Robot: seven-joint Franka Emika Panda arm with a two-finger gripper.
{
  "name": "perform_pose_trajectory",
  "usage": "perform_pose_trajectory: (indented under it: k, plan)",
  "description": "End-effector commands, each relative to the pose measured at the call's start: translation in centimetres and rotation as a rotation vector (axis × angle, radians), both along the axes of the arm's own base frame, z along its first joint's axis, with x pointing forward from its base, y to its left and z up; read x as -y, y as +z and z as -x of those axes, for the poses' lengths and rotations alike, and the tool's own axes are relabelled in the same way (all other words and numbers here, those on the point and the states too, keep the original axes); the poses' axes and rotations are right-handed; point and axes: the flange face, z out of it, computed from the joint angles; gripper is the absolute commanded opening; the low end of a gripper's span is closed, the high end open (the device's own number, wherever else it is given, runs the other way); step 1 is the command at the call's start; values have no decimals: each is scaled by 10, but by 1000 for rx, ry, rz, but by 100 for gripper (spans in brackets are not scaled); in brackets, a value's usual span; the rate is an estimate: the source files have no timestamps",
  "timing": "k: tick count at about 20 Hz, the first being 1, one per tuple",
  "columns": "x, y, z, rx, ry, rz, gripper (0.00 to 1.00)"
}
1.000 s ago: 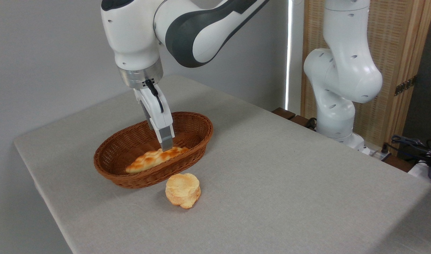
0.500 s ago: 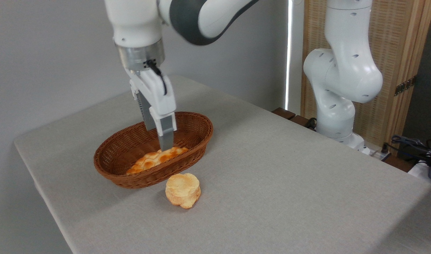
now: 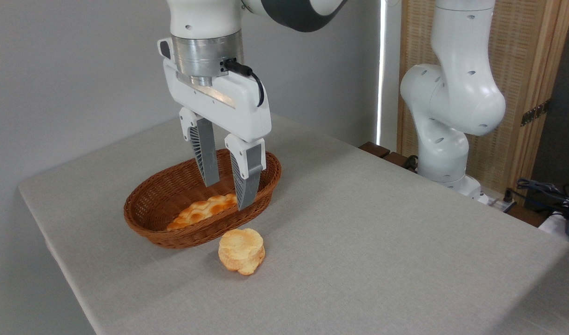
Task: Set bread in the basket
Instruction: 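Open the gripper and raise it away from the basket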
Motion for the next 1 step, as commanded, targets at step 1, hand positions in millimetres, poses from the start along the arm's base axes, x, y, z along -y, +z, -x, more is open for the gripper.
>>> perform_pose_trajectory:
  k: [1]
  plan:
    - [5, 4, -3, -6, 40, -8, 100]
